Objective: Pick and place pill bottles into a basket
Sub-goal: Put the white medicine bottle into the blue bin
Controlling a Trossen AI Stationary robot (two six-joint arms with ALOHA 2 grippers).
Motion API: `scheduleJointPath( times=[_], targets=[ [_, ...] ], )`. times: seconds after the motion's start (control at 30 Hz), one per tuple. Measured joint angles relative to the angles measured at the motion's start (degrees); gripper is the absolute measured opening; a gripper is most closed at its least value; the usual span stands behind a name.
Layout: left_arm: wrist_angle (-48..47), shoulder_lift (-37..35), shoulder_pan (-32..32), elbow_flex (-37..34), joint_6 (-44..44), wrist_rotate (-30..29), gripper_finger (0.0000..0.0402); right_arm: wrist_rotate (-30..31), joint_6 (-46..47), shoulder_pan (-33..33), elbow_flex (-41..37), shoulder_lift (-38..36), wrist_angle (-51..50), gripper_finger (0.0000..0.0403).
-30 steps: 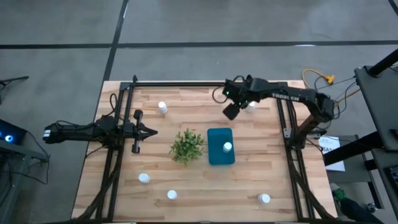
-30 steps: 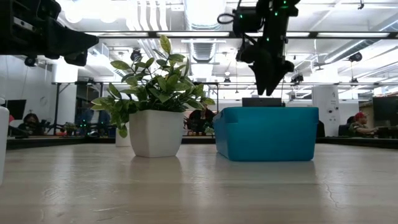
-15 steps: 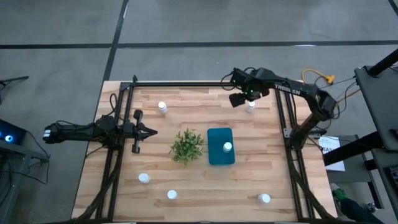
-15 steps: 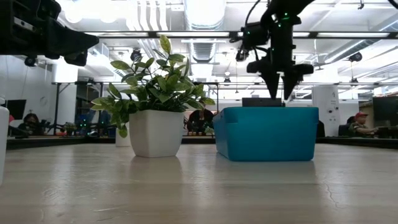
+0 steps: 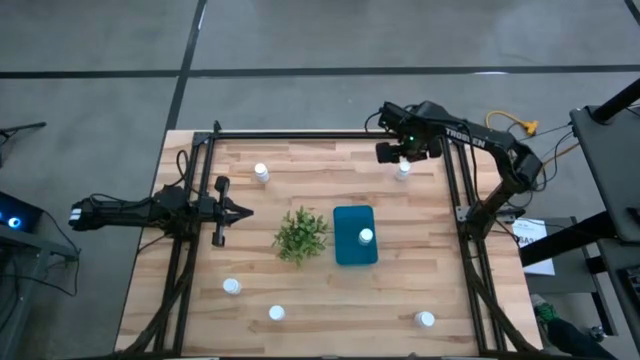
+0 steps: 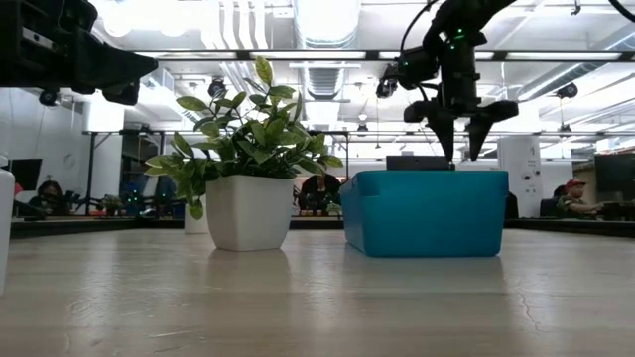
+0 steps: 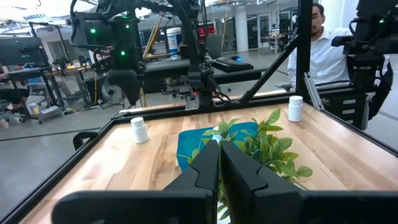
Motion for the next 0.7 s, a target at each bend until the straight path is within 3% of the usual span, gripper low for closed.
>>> scheduleJointPath(
  times=[0.27, 0.7],
  targets=[
    [0.0, 0.0, 0.0, 0.0, 0.0, 0.0, 0.0, -0.2, -1.1, -3.7, 0.0, 0.1, -2.1, 0.0196],
    [0.0, 0.0, 0.0, 0.0, 0.0, 0.0, 0.0, -0.2, -3.6, -3.8, 0.0, 0.1, 1.3, 0.0196]
  ],
)
